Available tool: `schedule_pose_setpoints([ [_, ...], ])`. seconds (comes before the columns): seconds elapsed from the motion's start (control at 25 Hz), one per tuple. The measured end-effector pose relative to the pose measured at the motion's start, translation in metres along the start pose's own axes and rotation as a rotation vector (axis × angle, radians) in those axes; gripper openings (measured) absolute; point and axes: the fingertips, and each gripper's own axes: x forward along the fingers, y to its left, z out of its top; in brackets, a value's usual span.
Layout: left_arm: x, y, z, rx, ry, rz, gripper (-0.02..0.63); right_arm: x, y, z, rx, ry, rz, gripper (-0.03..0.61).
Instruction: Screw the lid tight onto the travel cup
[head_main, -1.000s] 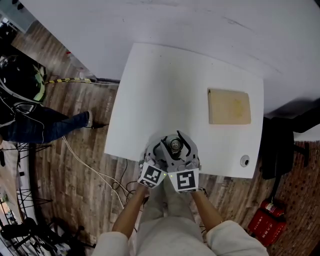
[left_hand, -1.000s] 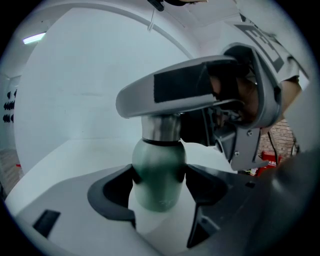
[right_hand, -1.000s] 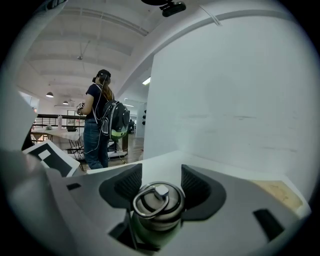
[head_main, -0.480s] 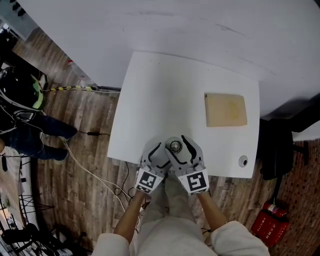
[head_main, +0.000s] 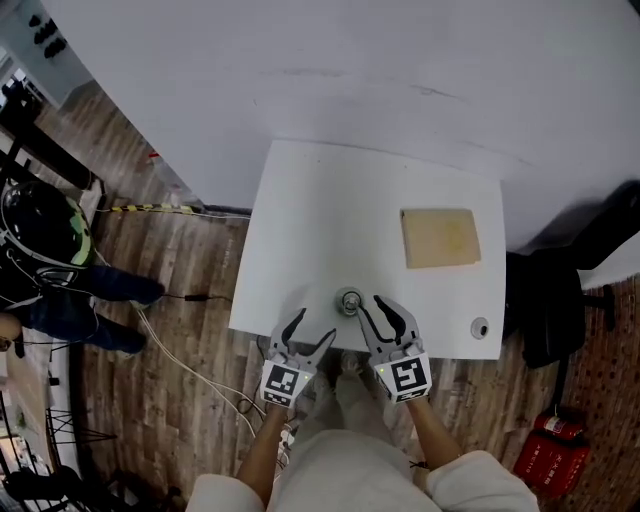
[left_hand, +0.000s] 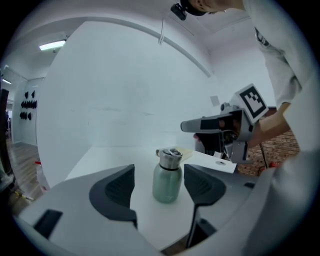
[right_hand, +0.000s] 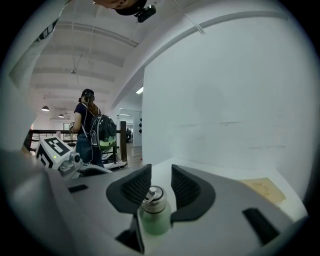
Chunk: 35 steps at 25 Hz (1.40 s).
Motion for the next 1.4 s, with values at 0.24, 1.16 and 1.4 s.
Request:
schedule_pose_setpoints([
  [0.24,-0.031,0.007,0.034,-0.004,-0.037,0.052,0.162,-0.034,-0.014,0.014,0.038,0.001,-0.072,0.018],
  [1.16,-0.11,-0.009,0.108,0.061,-0.127,0.092,0.009,-0.121,0.005,0.053,0.005,-0.056,-0.141,-0.002],
  [1.4,-0.116,-0.01,0.114,0.065,-0.139,0.106,0.009,-0.134,0.003,0.052,0.009,-0.065,-0.163,-0.002],
])
